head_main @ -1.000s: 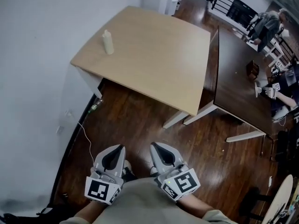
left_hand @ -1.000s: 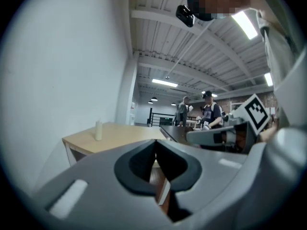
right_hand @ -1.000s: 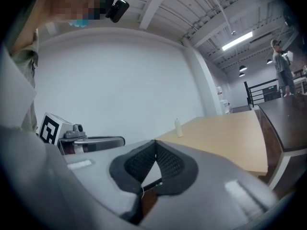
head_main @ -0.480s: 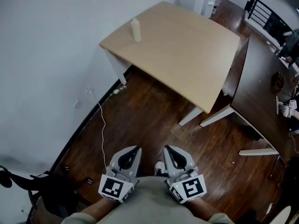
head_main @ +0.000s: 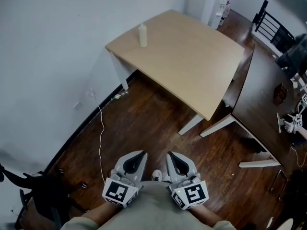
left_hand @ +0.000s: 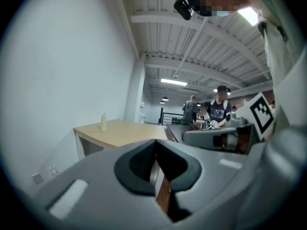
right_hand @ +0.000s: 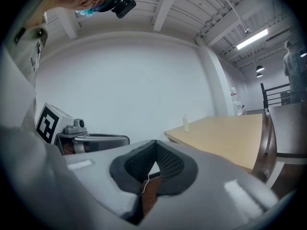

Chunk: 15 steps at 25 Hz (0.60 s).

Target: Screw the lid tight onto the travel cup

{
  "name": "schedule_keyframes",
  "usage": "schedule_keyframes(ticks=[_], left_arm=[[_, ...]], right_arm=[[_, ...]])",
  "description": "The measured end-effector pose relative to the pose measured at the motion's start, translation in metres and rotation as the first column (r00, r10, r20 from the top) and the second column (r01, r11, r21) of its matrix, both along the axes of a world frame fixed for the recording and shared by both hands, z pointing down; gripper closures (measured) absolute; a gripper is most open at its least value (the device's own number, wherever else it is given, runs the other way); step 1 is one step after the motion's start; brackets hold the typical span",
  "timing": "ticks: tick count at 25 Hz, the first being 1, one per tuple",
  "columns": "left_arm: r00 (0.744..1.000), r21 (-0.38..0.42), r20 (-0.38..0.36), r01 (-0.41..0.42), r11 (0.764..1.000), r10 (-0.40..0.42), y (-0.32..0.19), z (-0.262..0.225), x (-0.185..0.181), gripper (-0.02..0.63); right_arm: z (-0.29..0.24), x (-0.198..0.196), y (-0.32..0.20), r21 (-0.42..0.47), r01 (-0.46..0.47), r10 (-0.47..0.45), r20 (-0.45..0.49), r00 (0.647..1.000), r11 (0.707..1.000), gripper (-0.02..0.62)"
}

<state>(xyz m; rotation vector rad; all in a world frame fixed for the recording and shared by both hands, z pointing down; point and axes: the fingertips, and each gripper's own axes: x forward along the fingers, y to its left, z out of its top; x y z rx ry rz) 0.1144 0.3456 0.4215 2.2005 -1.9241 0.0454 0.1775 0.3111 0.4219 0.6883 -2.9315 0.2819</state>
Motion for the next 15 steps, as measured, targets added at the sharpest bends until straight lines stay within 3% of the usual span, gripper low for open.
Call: schedule_keyframes(ticks=[5,15], left_arm=[[0.998,-0.011,0.057,-0.009,1.0,0.01,0.008,0.015,-0.007,0.604],[0.998,-0.005,0.054,-0.03,1.0,0.03,0.009,0.012,-0.005,0.604]], right_arm=[[0.0,-0.002,0.004,0.003,0.008,-0.008,0.004,1.0,1.0,0.597],[0.0,-0.001,0.008,0.002,-0.001,0.001,0.005,1.0,1.0,0.598]])
